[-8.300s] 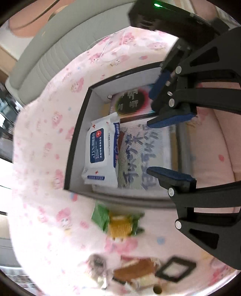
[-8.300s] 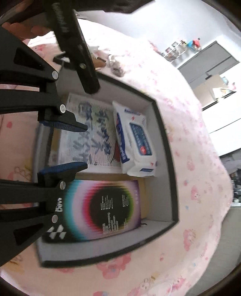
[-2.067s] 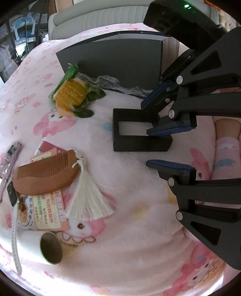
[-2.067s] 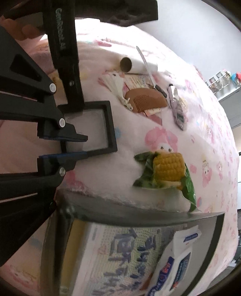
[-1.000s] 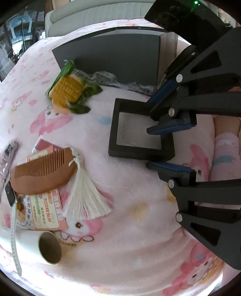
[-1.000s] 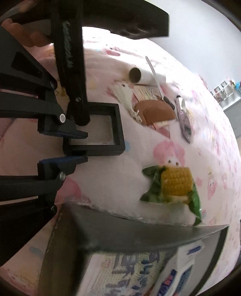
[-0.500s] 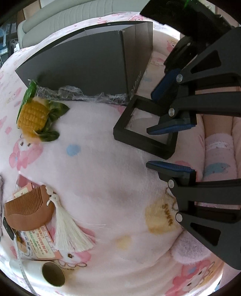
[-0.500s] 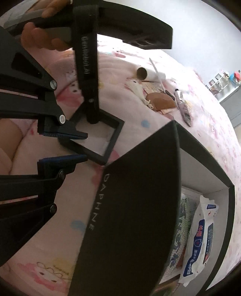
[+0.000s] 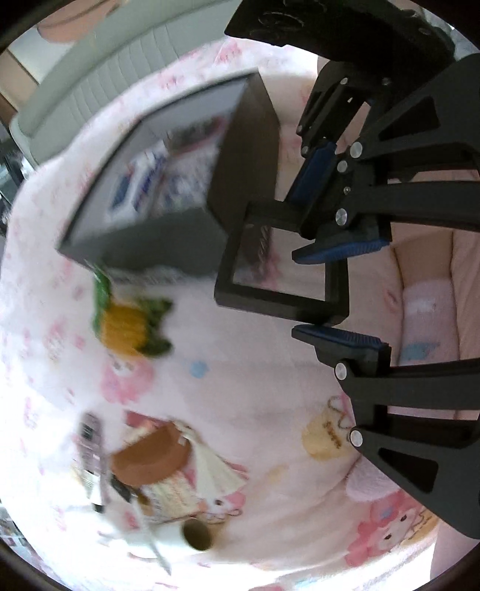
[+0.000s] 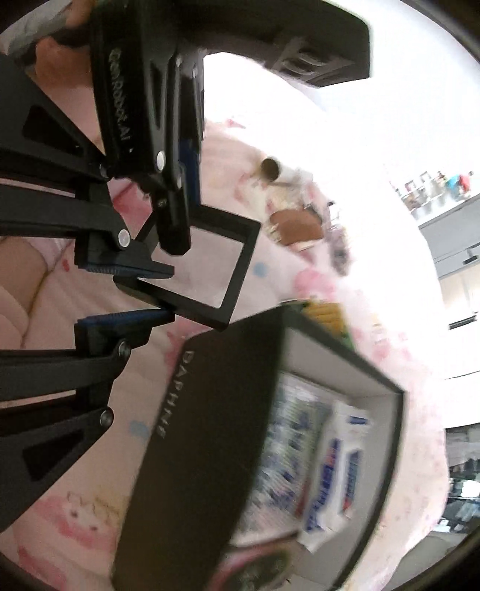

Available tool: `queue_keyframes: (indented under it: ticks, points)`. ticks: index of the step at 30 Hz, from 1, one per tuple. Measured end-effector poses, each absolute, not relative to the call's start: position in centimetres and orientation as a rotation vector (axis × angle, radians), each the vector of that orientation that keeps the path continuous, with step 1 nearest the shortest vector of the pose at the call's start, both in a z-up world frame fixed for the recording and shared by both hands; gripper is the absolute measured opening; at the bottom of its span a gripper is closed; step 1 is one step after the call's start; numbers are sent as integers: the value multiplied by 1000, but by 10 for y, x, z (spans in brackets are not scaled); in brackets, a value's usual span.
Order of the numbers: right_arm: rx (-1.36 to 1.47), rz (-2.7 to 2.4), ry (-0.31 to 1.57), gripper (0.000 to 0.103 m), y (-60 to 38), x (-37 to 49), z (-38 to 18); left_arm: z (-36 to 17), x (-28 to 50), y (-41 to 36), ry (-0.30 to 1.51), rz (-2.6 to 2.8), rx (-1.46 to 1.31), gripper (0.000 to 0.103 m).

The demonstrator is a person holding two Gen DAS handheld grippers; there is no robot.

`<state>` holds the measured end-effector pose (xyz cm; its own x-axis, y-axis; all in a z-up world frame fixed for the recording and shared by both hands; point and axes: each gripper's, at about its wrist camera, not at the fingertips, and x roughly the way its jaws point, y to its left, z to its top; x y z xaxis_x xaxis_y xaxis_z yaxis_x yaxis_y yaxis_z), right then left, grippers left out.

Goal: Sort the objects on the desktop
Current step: 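Carry the black frame with the right gripper over the DAPHNE box, then lower the frame onto the bead-art kit and open the right gripper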

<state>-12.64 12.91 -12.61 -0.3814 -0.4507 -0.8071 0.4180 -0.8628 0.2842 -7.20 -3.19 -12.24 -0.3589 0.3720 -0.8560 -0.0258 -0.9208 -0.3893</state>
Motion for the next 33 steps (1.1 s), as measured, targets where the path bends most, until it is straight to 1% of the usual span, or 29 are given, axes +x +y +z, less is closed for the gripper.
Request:
queue_keyframes:
  ticks: [1,2,4,7,9,10,14,18,20,21,22,25,28,33]
  points:
    - [1304,-2263,-54,14,134,-126,-114,-111,-81,-24,-446,2365,-1585,34]
    - [1279,-2274,-70,14,140,-127,-102,-104,-106,-5,-429,2374,-1560,34]
    - [1233,-2286,-130,14,156,-131,-77,-80,-117,7,-396,2390,-1492,34]
    - [1164,-2335,-123,14,175,-148,-49,-67,-153,34,-385,2359,-1424,33]
    - [1146,-2370,-109,14,188,-163,-36,-67,-175,49,-375,2349,-1429,33]
    - [1146,-2381,-109,14,193,-171,-33,-67,-184,55,-368,2348,-1436,31]
    - [1163,-2412,-83,13,206,-206,-42,-81,-227,77,-368,2297,-1504,30]
    - [1279,-2398,-120,13,221,-239,-69,-121,-264,91,-379,2208,-1655,30]
    - [1328,-2377,-145,13,226,-243,-85,-136,-274,99,-336,2199,-1742,30]
    - [1368,-2358,-161,13,227,-248,-96,-139,-276,103,-299,2219,-1762,29]
    - [1393,-2341,-174,13,229,-252,-103,-141,-278,107,-260,2236,-1773,24]
    - [1458,-2317,-202,12,234,-260,-117,-147,-285,114,-203,2256,-1829,23]
    - [1498,-2298,-251,12,239,-265,-125,-149,-290,115,-232,2232,-1873,25]
    - [1532,-2339,-207,12,240,-263,-130,-143,-289,111,-273,2247,-1858,25]
